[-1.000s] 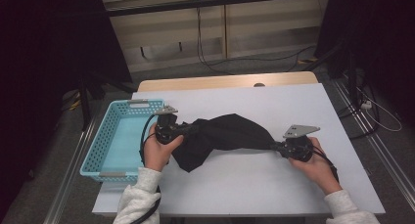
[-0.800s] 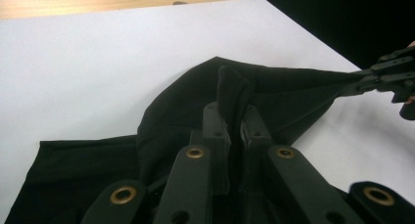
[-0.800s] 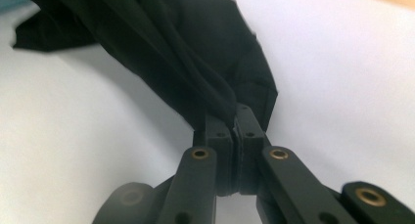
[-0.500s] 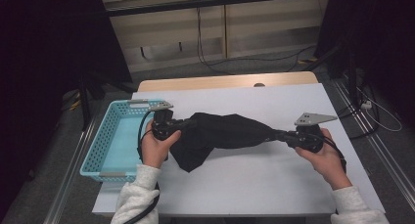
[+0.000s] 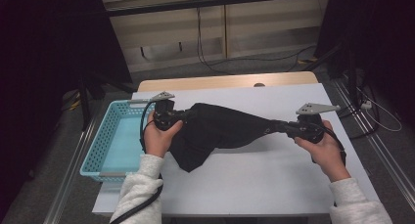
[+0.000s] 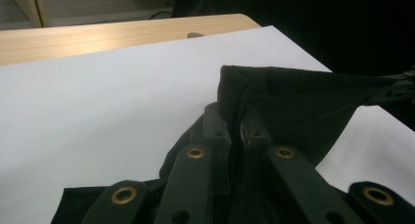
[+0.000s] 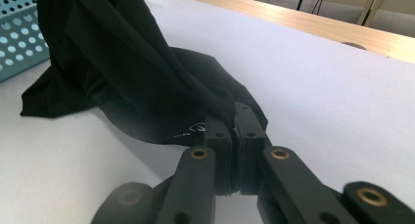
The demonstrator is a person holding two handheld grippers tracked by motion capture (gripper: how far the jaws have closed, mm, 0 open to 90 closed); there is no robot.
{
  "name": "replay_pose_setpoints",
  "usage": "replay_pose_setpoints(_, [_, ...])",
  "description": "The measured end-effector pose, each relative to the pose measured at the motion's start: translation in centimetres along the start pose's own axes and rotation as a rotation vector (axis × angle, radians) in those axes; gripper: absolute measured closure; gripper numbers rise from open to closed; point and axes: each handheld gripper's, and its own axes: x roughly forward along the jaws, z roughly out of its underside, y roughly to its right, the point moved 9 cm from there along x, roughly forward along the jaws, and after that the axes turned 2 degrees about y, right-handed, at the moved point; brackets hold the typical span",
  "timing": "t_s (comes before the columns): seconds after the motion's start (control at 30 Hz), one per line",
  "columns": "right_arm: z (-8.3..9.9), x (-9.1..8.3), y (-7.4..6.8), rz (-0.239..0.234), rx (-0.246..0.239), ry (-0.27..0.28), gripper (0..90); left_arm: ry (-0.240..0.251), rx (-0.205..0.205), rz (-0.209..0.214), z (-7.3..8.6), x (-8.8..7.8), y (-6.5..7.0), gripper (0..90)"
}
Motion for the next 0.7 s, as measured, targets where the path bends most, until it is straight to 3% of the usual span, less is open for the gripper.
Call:
replay_pose_setpoints(0.47, [-1.0,0.4,0.8,0.033,0.024,-0.005,87.2,0.007,0.012,0.0,-1.5,0.0,0.1,84.9])
replay_pose_setpoints(0.7, [-2.4,1.2,1.4,0.031,0.037,-0.013,87.2,0.006,0.011,-0.019,-2.4,0.3,-0.8,85.0])
